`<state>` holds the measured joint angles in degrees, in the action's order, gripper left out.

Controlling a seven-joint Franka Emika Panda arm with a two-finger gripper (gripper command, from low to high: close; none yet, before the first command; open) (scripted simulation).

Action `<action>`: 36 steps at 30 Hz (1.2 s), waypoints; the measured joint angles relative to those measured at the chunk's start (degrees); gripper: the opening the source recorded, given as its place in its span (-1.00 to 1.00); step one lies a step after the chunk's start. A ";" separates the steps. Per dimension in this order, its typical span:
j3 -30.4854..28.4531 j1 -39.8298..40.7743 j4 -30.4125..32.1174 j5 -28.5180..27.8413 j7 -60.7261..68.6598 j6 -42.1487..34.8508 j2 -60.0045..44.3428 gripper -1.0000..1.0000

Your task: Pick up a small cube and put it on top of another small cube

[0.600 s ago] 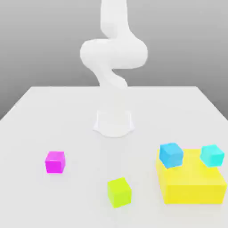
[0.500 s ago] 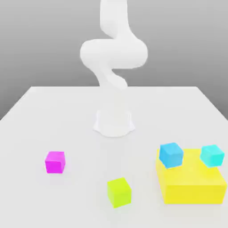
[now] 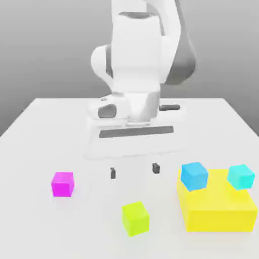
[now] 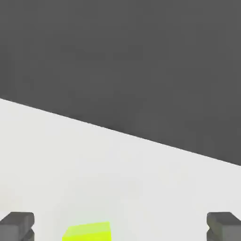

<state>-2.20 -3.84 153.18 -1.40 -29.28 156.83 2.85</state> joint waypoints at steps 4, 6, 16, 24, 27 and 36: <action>0.75 0.18 2.85 1.76 3.86 5.31 -8.29 0.00; 1.12 0.46 2.50 2.21 4.41 8.61 -12.44 0.00; 1.70 0.98 1.17 2.44 4.65 15.33 -20.71 -1.00; 0.32 1.63 3.80 0.84 2.43 4.58 -7.30 -1.00; -1.85 7.85 5.73 -2.53 -4.60 2.26 -2.92 -1.00; -7.80 22.75 12.05 -7.20 -24.05 -3.06 9.03 -1.00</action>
<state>-10.00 18.91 165.23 -8.61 -53.33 153.77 11.88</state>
